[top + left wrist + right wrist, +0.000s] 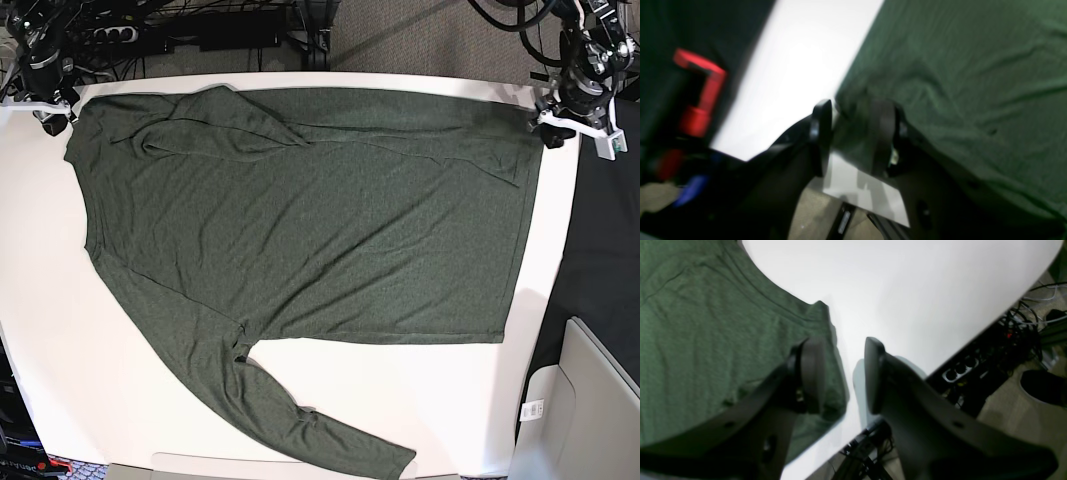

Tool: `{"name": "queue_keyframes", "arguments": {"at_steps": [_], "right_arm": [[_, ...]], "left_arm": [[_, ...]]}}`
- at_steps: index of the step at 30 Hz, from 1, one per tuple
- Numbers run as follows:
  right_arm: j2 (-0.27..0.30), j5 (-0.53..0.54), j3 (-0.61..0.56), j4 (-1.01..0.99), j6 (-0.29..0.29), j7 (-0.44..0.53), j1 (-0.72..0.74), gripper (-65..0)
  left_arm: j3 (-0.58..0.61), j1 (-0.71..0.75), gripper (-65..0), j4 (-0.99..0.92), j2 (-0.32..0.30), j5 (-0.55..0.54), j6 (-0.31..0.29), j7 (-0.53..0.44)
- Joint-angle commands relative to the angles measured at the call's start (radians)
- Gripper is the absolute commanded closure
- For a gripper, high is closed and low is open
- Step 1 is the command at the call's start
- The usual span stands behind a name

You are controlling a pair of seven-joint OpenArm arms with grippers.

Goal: Fold the T-shirt properly
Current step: 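Pull the held shoulder corners apart and away from the shirt body, then release the shoulders and move both grippers down along the shirt sides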

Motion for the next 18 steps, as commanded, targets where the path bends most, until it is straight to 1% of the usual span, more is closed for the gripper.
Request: {"name": "queue_keyframes", "arguments": {"at_steps": [1, 6, 10, 13, 14, 18], "right_arm": [[0.014, 0.014, 0.006, 0.039, 0.008, 0.022, 0.011, -20.5], [0.023, 0.011, 0.006, 0.070, 0.011, 0.025, 0.043, -20.5], [0.037, 0.009, 0.006, 0.067, 0.011, 0.025, 0.107, -20.4], [0.038, 0.000, 0.000, 0.062, 0.011, 0.025, 0.169, -20.4], [0.040, -0.014, -0.003, 0.061, 0.011, 0.025, 0.189, -20.5], [0.052, -0.126, -0.097, 0.029, 0.011, 0.027, 0.285, -20.8]], "left_arm": [[-0.006, -0.002, -18.8, 0.028, -0.013, -0.005, -0.005, -0.003], [0.003, -0.072, -19.0, 0.039, -0.014, -0.005, -0.005, 0.024], [0.006, -0.166, -19.1, 0.034, -0.014, -0.005, -0.006, 0.060], [0.041, -0.252, -19.1, 0.006, -0.019, -0.004, -0.006, 0.090], [0.057, -0.278, -19.2, -0.009, -0.019, -0.004, -0.006, 0.093], [0.107, -0.390, -19.2, -0.098, -0.021, -0.002, -0.006, 0.093]]}}
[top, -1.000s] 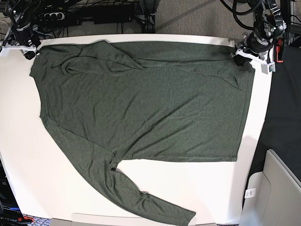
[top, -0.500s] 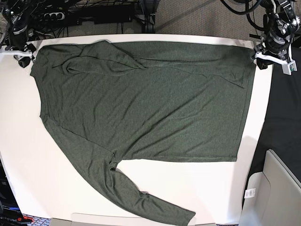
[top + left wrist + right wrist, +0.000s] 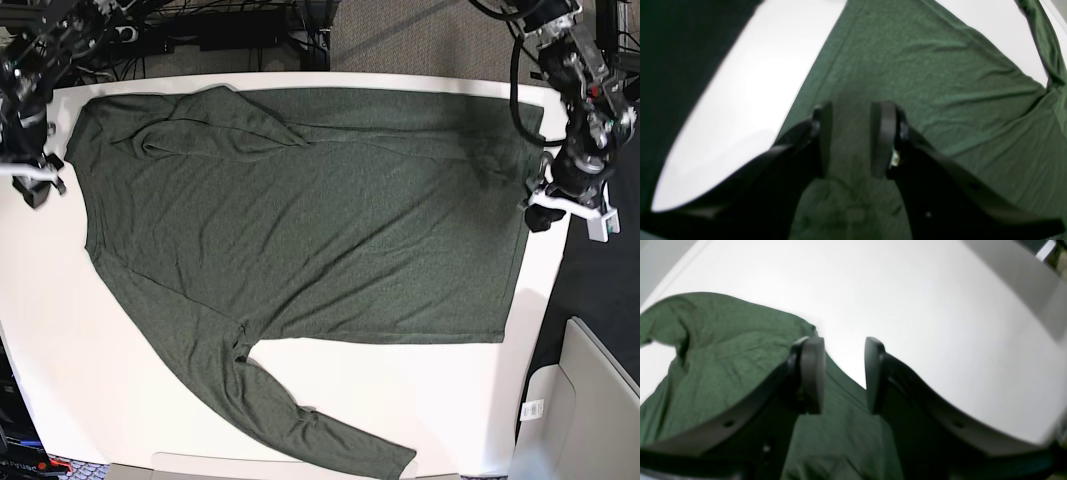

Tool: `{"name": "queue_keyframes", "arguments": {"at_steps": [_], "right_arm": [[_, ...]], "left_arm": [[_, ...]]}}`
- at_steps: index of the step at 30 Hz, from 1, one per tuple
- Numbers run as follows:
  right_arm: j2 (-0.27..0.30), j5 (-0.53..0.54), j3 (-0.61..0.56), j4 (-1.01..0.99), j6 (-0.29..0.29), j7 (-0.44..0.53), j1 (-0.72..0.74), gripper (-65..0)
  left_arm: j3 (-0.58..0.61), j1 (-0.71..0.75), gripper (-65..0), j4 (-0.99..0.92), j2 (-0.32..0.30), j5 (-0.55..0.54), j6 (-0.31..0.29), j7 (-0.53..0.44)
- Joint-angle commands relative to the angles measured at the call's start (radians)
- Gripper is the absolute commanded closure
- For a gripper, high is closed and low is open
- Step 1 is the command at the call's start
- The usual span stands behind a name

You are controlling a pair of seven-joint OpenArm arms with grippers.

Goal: Fold the T-shirt properly
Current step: 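Release the shoulders and move both grippers down along the shirt sides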

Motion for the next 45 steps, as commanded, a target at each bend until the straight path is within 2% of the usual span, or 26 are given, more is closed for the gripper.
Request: {"name": "queue_keyframes", "arguments": {"at_steps": [1, 5, 7, 10, 16, 18, 23, 25, 27, 30, 37, 39, 41, 45], "right_arm": [[0.014, -0.014, -0.012, -0.002, 0.003, 0.024, 0.036, -20.8], [0.051, -0.058, -0.090, -0.100, 0.003, 0.076, 0.128, -20.8], [0.072, -0.083, -0.128, -0.160, 0.003, 0.094, 0.184, -20.9], [0.081, -0.122, -0.177, -0.233, 0.003, 0.110, 0.271, -20.9], [0.095, -0.155, -0.269, -0.398, 0.003, 0.134, 0.426, -20.9], [0.112, -0.156, -0.309, -0.464, 0.003, 0.137, 0.472, -20.9], [0.110, -0.158, -0.375, -0.579, 0.003, 0.144, 0.573, -21.5], [0.112, -0.181, -0.401, -0.629, 0.000, 0.142, 0.606, -25.7], [0.112, -0.227, -0.423, -0.665, -0.002, 0.137, 0.639, -32.9], [0.112, -0.271, -0.466, -0.678, 0.001, 0.140, 0.659, -41.5], [0.110, -0.274, -0.477, -0.678, 0.001, 0.142, 0.670, -42.0], [0.110, -0.274, -0.475, -0.677, 0.001, 0.142, 0.667, -42.0], [0.110, -0.274, -0.472, -0.677, 0.001, 0.142, 0.664, -42.0], [0.110, -0.274, -0.469, -0.674, 0.001, 0.142, 0.662, -42.0]], "left_arm": [[0.004, -0.043, -19.2, -0.014, -0.016, -0.006, 0.000, -0.014], [0.023, -0.157, -19.2, -0.140, -0.016, 0.000, 0.000, -0.020], [0.023, -0.218, -19.2, -0.198, -0.016, 0.038, 0.000, -0.028], [0.023, -0.295, -19.2, -0.281, -0.015, 0.087, 0.000, -0.088], [0.026, -0.399, -19.2, -0.465, -0.012, 0.107, 0.000, -0.258], [0.070, -0.435, -19.2, -0.545, -0.016, 0.107, 0.000, -0.316], [0.239, -0.493, -19.2, -0.730, -0.062, 0.109, 0.001, -0.494], [0.302, -0.522, -19.2, -0.801, -0.082, 0.109, 0.001, -0.545], [0.357, -0.560, -19.2, -0.881, -0.087, 0.109, 0.001, -0.591], [0.394, -0.617, -19.2, -0.994, -0.089, 0.109, 0.001, -0.652], [0.394, -0.714, -19.2, -1.154, -0.090, 0.109, 0.003, -0.760], [0.394, -0.723, -19.5, -1.184, -0.107, 0.109, 0.003, -0.792], [0.394, -0.728, -22.0, -1.217, -0.112, 0.109, 0.003, -0.817], [0.396, -0.729, -31.9, -1.272, -0.116, 0.109, 0.003, -0.841]]}}
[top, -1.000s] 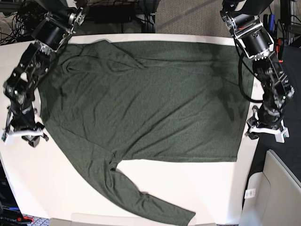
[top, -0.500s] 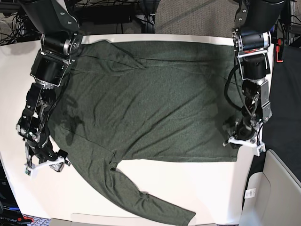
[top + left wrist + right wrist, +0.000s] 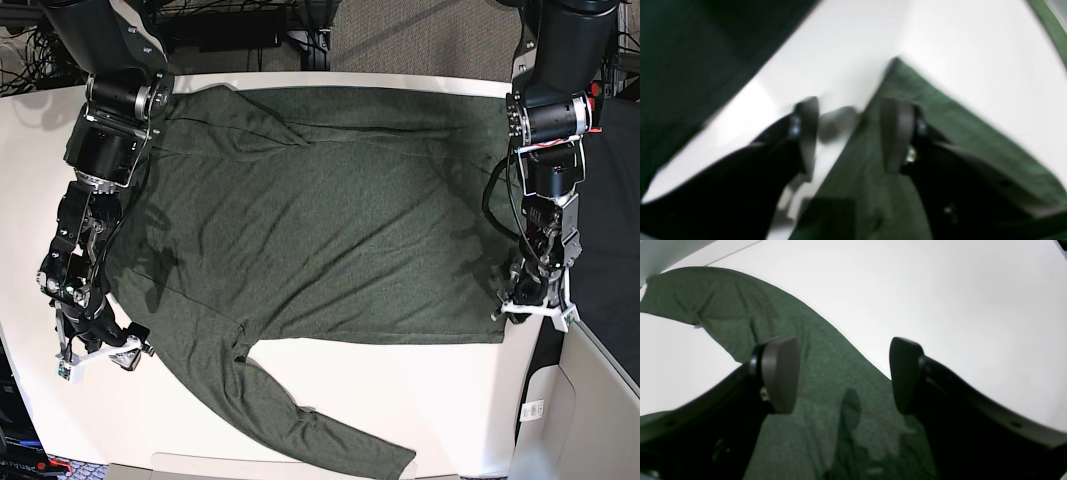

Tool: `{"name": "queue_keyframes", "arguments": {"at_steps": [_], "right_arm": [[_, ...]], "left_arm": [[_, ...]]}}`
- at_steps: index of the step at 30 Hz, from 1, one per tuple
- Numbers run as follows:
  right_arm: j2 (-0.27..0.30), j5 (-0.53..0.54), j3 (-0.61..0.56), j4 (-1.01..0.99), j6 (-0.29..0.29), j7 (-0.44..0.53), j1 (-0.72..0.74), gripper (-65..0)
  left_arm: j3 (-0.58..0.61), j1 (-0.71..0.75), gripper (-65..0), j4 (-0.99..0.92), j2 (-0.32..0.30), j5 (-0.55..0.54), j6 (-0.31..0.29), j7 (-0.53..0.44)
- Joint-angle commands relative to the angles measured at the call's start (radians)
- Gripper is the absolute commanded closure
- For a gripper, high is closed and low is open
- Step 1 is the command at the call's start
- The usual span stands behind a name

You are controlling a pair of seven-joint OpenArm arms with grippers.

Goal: Fold the T-shirt properly
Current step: 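Release the shoulders and move both grippers down along the shirt sides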

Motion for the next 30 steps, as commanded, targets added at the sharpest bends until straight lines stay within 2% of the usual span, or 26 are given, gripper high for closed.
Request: {"name": "queue_keyframes", "arguments": {"at_steps": [1, 10, 21, 26, 28, 30], "right_arm": [[0.008, 0.008, 0.000, 0.022, 0.007, 0.027, 0.033, -42.0], [0.007, 0.008, 0.000, 0.020, 0.007, 0.027, 0.033, -42.0], [0.005, 0.008, 0.000, 0.017, 0.007, 0.029, 0.021, -42.0], [0.005, 0.010, 0.000, 0.019, 0.007, 0.029, 0.021, -42.0], [0.005, 0.010, 0.001, 0.020, 0.007, 0.029, 0.021, -42.0], [0.005, 0.010, 0.001, 0.020, 0.007, 0.029, 0.021, -42.0]], "left_arm": [[-0.001, -0.034, -33.4, 0.018, -0.009, -0.006, -0.010, -0.025], [0.009, -0.011, -33.8, 0.021, -0.001, -0.008, -0.015, 0.003], [0.167, 0.041, -33.8, 0.090, 0.049, -0.013, -0.018, 0.007], [0.290, 0.047, -33.7, 0.096, 0.063, -0.011, -0.019, 0.007], [0.336, 0.047, -31.8, 0.096, 0.063, -0.011, -0.019, 0.003], [0.375, 0.047, -27.1, 0.096, 0.060, -0.009, -0.019, 0.003]]}}
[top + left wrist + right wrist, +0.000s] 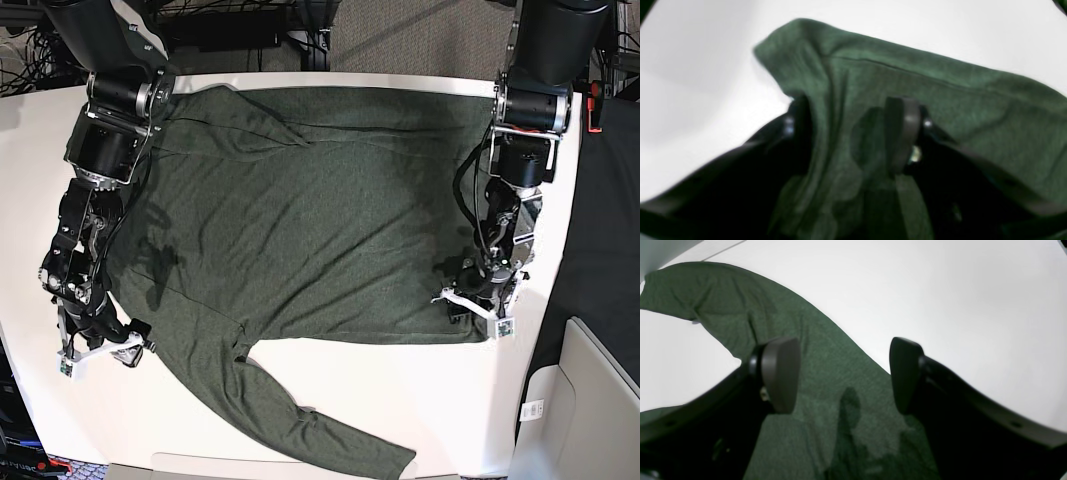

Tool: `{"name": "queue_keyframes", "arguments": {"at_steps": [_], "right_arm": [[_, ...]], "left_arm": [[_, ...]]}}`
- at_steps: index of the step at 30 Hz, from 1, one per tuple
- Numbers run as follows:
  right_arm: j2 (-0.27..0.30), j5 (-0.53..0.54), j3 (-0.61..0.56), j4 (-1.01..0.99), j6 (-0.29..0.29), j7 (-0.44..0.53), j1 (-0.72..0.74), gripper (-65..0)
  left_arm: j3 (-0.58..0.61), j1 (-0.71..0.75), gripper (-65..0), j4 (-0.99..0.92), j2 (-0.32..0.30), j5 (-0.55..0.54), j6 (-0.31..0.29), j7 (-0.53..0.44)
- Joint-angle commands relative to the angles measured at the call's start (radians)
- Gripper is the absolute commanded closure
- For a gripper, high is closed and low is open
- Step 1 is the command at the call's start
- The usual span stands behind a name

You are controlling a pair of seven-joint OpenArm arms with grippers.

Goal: Fold the T-shirt properly
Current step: 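Release the shoulders and move both grippers down along the shirt sides, then grasp the shirt side edges near the sleeve seams with both grippers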

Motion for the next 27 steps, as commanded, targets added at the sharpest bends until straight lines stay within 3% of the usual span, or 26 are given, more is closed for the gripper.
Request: {"name": "queue_keyframes", "arguments": {"at_steps": [1, 9, 16, 22, 27], "right_arm": [[0.008, 0.011, 0.001, 0.020, 0.006, 0.028, 0.035, -42.0], [0.008, 0.011, 0.001, 0.019, 0.006, 0.028, 0.035, -42.0], [0.014, 0.008, 0.001, 0.016, 0.006, 0.028, 0.035, -42.0], [0.016, 0.005, 0.001, 0.013, 0.006, 0.028, 0.036, -42.0], [0.014, -0.093, -0.005, 0.000, 0.006, 0.028, 0.038, -42.0]], "left_arm": [[0.022, -0.010, -24.6, 0.000, 0.002, -0.010, -0.012, 0.055], [0.039, -0.010, -0.5, 0.000, -0.001, -0.010, -0.012, 0.061], [0.036, -0.003, 0.0, 0.026, -0.041, -0.013, -0.012, 0.061], [0.034, 0.099, 0.0, 0.266, -0.090, -0.013, -0.009, 0.063], [0.021, 0.172, 0.0, 0.415, -0.103, -0.013, -0.007, 0.063]]}}
